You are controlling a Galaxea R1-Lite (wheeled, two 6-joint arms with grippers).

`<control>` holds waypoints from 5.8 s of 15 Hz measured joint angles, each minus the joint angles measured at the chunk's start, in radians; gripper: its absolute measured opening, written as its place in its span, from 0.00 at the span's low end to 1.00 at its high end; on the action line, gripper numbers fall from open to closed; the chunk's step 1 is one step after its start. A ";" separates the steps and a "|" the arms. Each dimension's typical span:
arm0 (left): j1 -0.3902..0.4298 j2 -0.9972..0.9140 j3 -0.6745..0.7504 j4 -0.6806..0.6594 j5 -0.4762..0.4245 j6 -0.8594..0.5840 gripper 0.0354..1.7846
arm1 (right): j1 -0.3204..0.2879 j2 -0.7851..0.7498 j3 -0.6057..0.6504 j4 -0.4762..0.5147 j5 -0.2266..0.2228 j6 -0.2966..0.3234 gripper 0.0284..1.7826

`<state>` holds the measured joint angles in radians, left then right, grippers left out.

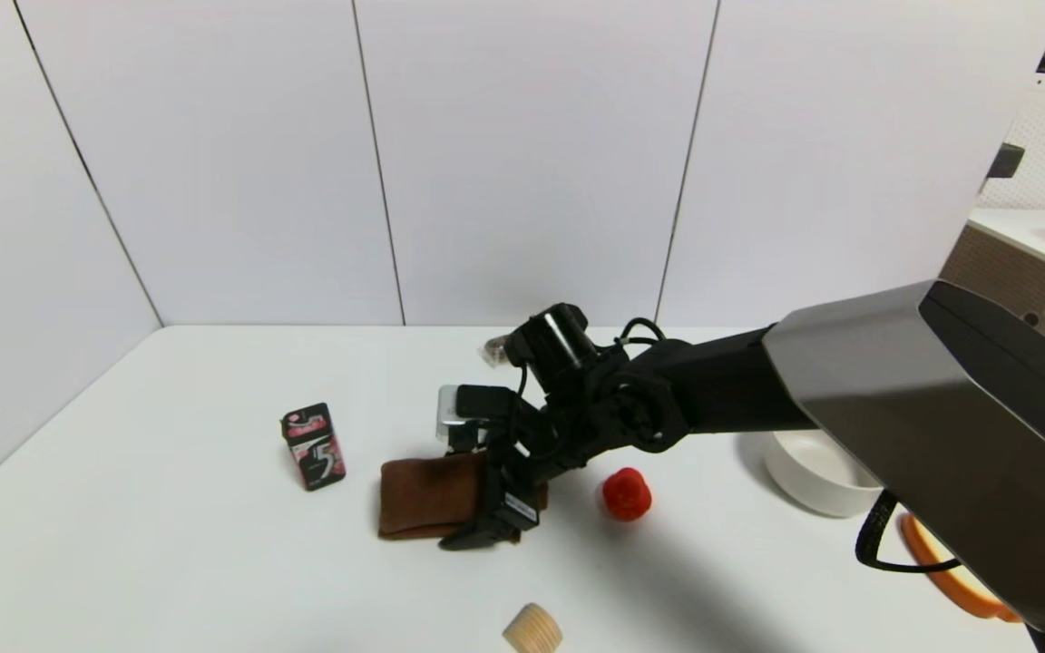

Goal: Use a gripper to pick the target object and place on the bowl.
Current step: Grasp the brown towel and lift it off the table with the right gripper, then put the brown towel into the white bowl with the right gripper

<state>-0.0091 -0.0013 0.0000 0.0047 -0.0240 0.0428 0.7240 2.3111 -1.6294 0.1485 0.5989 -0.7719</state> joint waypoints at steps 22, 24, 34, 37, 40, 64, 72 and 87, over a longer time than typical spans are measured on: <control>0.000 0.000 0.000 0.000 0.000 0.000 0.96 | -0.143 -0.280 -0.002 0.268 -0.017 -0.006 0.20; 0.000 0.000 0.000 0.000 0.000 0.000 0.96 | -0.201 -0.346 0.002 0.280 -0.027 -0.015 0.20; 0.000 0.000 0.000 0.000 0.000 0.000 0.96 | -0.623 -0.599 0.001 0.595 -0.031 -0.426 0.20; 0.000 0.000 0.000 0.000 0.000 0.000 0.96 | -0.770 -0.614 0.000 0.695 -0.032 -0.681 0.20; 0.000 0.000 0.000 0.000 0.000 0.000 0.96 | -0.864 -0.598 -0.001 0.763 -0.072 -0.913 0.20; 0.000 0.000 0.000 0.000 0.000 0.000 0.96 | -0.731 -0.385 0.067 0.702 -0.521 -1.073 0.20; 0.000 0.000 0.000 0.000 0.000 0.000 0.96 | -0.701 -0.380 0.070 0.703 -0.546 -1.089 0.20; 0.000 0.000 0.000 0.000 0.000 0.000 0.96 | -0.662 -0.451 0.069 0.706 -0.609 -1.085 0.82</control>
<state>-0.0091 -0.0013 0.0000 0.0043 -0.0245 0.0428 0.0623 1.8602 -1.5600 0.8543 -0.0096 -1.8568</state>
